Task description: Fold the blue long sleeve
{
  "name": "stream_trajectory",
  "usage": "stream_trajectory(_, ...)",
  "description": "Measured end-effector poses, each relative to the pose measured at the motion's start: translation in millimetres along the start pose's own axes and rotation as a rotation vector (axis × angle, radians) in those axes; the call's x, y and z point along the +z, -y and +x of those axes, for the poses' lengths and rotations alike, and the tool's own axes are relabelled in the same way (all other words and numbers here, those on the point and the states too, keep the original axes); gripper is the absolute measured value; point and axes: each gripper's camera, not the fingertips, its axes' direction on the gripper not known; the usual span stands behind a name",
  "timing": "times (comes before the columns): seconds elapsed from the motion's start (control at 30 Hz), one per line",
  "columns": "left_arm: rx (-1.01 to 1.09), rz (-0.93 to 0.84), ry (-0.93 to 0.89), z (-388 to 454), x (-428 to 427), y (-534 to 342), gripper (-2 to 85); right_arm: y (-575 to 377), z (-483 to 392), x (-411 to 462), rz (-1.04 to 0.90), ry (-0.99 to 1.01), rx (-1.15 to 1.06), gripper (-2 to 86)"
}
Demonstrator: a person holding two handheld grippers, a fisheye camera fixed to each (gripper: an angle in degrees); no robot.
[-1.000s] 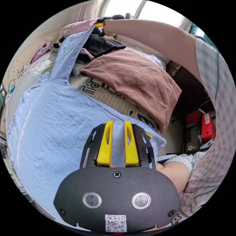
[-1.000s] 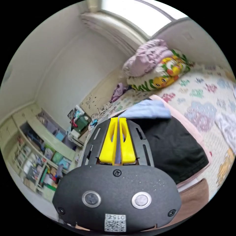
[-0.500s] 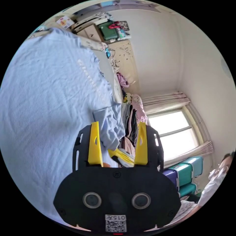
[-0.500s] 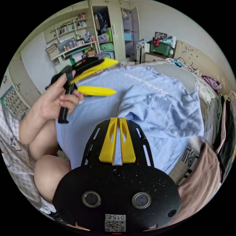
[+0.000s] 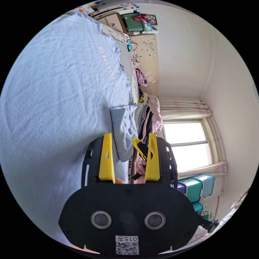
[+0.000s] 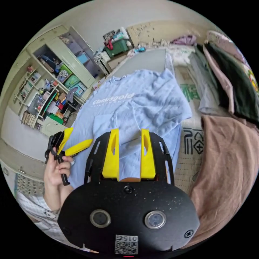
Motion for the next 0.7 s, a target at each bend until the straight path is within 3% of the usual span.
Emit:
stream_trajectory(0.13, 0.011, 0.008, 0.004, 0, -16, 7, 18.4, -4, -31, 6, 0.009, -0.100, -0.037, 4.2)
stream_trajectory(0.3, 0.003, 0.057, -0.033, -4, -49, 14, 19.5, -47, -114, -22, 0.133, 0.088, -0.324, 3.2)
stream_trajectory(0.43, -0.013, 0.083, -0.081, -15, -78, 12, 20.4, -89, -182, 10, -0.023, 0.165, -0.554, 2.8)
stream_trajectory(0.6, -0.019, 0.026, -0.063, -28, -90, 2, 19.5, -136, -202, 49, -0.045, 0.050, -0.565, 4.6)
stream_trajectory(0.7, 0.026, -0.024, -0.005, -30, -91, -2, 14.3, -158, -200, 62, -0.018, -0.040, -0.521, 8.4)
